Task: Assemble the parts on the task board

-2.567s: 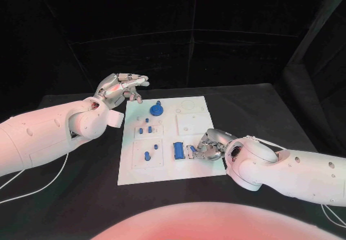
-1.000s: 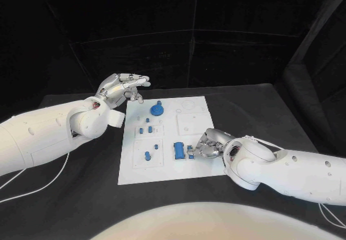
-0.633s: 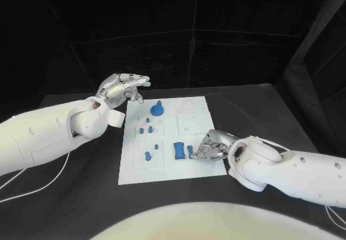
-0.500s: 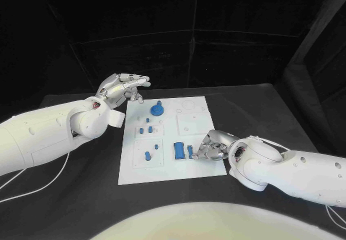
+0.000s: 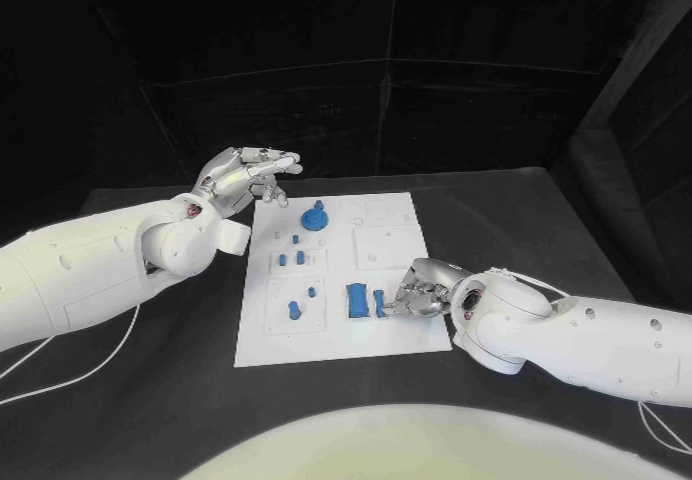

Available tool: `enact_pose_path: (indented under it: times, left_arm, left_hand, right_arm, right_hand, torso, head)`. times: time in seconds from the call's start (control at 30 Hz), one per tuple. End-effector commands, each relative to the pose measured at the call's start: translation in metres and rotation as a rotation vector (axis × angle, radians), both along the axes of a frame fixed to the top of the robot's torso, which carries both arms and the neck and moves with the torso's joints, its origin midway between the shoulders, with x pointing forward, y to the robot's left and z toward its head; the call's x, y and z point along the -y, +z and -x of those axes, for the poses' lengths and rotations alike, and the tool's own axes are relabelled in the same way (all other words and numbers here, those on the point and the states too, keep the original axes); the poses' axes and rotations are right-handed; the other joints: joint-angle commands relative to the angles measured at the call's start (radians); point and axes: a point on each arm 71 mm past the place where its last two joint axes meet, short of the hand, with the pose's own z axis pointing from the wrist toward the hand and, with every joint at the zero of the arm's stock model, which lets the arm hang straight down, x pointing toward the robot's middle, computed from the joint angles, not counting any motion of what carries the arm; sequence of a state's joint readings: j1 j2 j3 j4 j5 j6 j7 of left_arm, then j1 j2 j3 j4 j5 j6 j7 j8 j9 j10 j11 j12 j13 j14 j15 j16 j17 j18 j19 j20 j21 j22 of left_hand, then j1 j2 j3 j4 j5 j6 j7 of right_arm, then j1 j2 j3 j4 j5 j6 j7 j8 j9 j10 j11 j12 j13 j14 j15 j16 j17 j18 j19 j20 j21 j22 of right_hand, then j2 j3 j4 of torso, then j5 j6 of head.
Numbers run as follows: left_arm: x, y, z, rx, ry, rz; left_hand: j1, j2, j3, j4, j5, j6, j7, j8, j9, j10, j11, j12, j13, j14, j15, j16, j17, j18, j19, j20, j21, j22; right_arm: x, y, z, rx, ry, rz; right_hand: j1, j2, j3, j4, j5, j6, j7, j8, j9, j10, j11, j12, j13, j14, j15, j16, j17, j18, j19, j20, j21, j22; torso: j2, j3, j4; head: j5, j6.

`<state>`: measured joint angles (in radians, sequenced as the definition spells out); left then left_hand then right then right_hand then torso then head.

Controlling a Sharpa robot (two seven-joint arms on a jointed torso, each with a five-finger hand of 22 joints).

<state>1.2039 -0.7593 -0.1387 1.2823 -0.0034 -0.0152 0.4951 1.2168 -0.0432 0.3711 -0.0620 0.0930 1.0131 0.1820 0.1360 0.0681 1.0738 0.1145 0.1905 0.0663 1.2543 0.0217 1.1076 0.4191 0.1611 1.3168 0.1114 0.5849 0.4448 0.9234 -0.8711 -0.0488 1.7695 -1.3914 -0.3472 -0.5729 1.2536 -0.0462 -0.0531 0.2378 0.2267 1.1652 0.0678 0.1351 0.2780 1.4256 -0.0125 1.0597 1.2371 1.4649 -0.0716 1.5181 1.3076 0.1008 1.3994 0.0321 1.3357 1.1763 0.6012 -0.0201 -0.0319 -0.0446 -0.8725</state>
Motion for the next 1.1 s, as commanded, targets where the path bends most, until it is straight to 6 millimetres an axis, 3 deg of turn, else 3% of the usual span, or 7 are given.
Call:
enact_pose_path:
  times: [0.03, 0.53, 0.73, 0.8, 0.87, 1.0, 1.1]
  left_arm:
    - [0.001, 0.002, 0.0, 0.005, -0.005, 0.011]
    - [-0.002, 0.0, 0.0, 0.004, 0.004, 0.007]
    - [-0.005, -0.001, -0.001, 0.009, 0.016, 0.005]
    - [-0.007, -0.001, -0.002, 0.014, 0.023, 0.005]
    - [-0.008, -0.002, -0.003, 0.021, 0.033, 0.003]
    - [-0.012, -0.007, -0.006, 0.03, 0.051, 0.003]
    - [-0.015, -0.011, -0.009, 0.046, 0.06, 0.008]
  left_hand:
    - [0.004, 0.004, -0.005, -0.002, 0.005, -0.008, 0.001, 0.006, 0.0, -0.007, -0.003, 0.004, 0.001, -0.006, -0.002, -0.002, -0.001, 0.02, -0.005, 0.002, -0.007, -0.001]
    - [0.004, 0.004, -0.005, -0.002, 0.005, -0.008, 0.001, 0.006, 0.0, -0.007, -0.003, 0.004, 0.001, -0.006, -0.002, -0.002, -0.001, 0.02, -0.005, 0.002, -0.007, -0.001]
    - [-0.002, 0.0, -0.014, 0.001, 0.004, -0.01, 0.002, 0.008, 0.0, -0.009, -0.002, 0.009, 0.001, -0.017, 0.0, -0.011, -0.023, 0.02, -0.009, 0.004, -0.011, -0.004]
    - [-0.018, -0.014, -0.043, 0.009, 0.005, -0.016, 0.003, 0.01, 0.0, -0.014, 0.001, 0.016, 0.002, -0.048, 0.003, -0.037, -0.044, 0.019, -0.031, 0.008, -0.032, -0.016]
    - [-0.029, -0.019, -0.081, 0.019, 0.008, -0.02, 0.006, 0.015, 0.0, -0.022, 0.004, 0.027, 0.003, -0.104, 0.012, -0.099, -0.076, 0.019, -0.079, 0.016, -0.08, -0.043]
    - [-0.032, -0.008, -0.121, 0.031, 0.009, -0.029, 0.012, 0.02, -0.001, -0.041, 0.018, 0.032, 0.001, -0.204, 0.033, -0.267, -0.154, 0.015, -0.179, 0.038, -0.181, -0.103]
    - [-0.086, 0.019, -0.169, 0.081, 0.01, -0.032, 0.024, 0.018, -0.002, -0.056, 0.034, 0.022, -0.002, -0.273, 0.065, -0.442, -0.227, 0.011, -0.264, 0.067, -0.276, -0.164]
  right_arm:
    - [0.001, -0.003, 0.0, -0.012, 0.002, 0.018]
    - [0.005, 0.011, 0.008, 0.025, 0.018, -0.168]
    - [0.015, 0.021, -0.006, 0.022, -0.007, -0.394]
    - [0.02, 0.025, -0.015, 0.021, -0.044, -0.494]
    - [0.03, 0.03, -0.027, 0.033, -0.103, -0.616]
    - [0.046, 0.036, -0.056, 0.071, -0.198, -0.758]
    - [0.055, 0.036, -0.078, 0.093, -0.233, -0.816]
  right_hand:
    - [0.006, 0.006, -0.005, -0.002, 0.0, -0.005, 0.002, -0.006, -0.005, -0.006, 0.004, -0.005, 0.001, 0.088, -0.003, -0.005, 0.179, -0.018, 0.005, 0.003, -0.001, 0.001]
    - [0.002, -0.003, -0.051, 0.005, 0.029, -0.04, 0.013, -0.028, -0.007, -0.021, 0.013, -0.041, -0.018, 0.083, 0.003, -0.023, 0.154, -0.013, -0.009, 0.007, -0.019, -0.025]
    - [0.055, 0.023, -0.064, -0.011, 0.021, -0.123, 0.044, -0.065, -0.021, -0.159, 0.039, -0.35, -0.215, 0.026, 0.025, -0.186, -0.042, 0.033, -0.129, 0.026, -0.198, -0.272]
    - [0.101, 0.041, -0.058, -0.027, 0.04, -0.144, 0.053, -0.068, -0.024, -0.248, 0.047, -0.512, -0.324, -0.039, 0.034, -0.365, -0.231, 0.072, -0.235, 0.032, -0.371, -0.488]
    - [0.17, 0.06, -0.044, -0.039, 0.043, -0.171, 0.077, -0.069, -0.031, -0.323, 0.078, -0.67, -0.465, -0.191, 0.06, -0.77, -0.59, 0.082, -0.324, 0.055, -0.551, -0.634]
    - [0.248, 0.065, -0.019, -0.045, 0.018, -0.176, 0.106, -0.069, -0.044, -0.369, 0.11, -0.85, -0.67, -0.27, 0.097, -1.003, -0.715, 0.08, -0.378, 0.091, -0.727, -0.75]
    - [0.298, 0.056, -0.004, -0.05, -0.022, -0.206, 0.134, -0.073, -0.076, -0.363, 0.139, -0.94, -0.838, -0.385, 0.157, -1.234, -0.866, 0.076, -0.488, 0.143, -0.933, -0.881]
  torso:
    - [-0.001, -0.0007, 0.0006]
    - [-0.003, -0.0005, -0.0018]
    - [-0.008, -0.0022, -0.0007]
    - [-0.014, -0.0052, -0.0015]
    - [-0.025, -0.0116, 0.0024]
    - [-0.043, -0.0171, -0.0008]
    - [-0.056, -0.0191, -0.0032]
  head:
    - [0.0, 0.0]
    - [-0.001, 0.0]
    - [-0.011, 0.009]
    - [-0.012, 0.018]
    - [-0.018, 0.036]
    - [-0.014, 0.063]
    - [-0.015, 0.094]
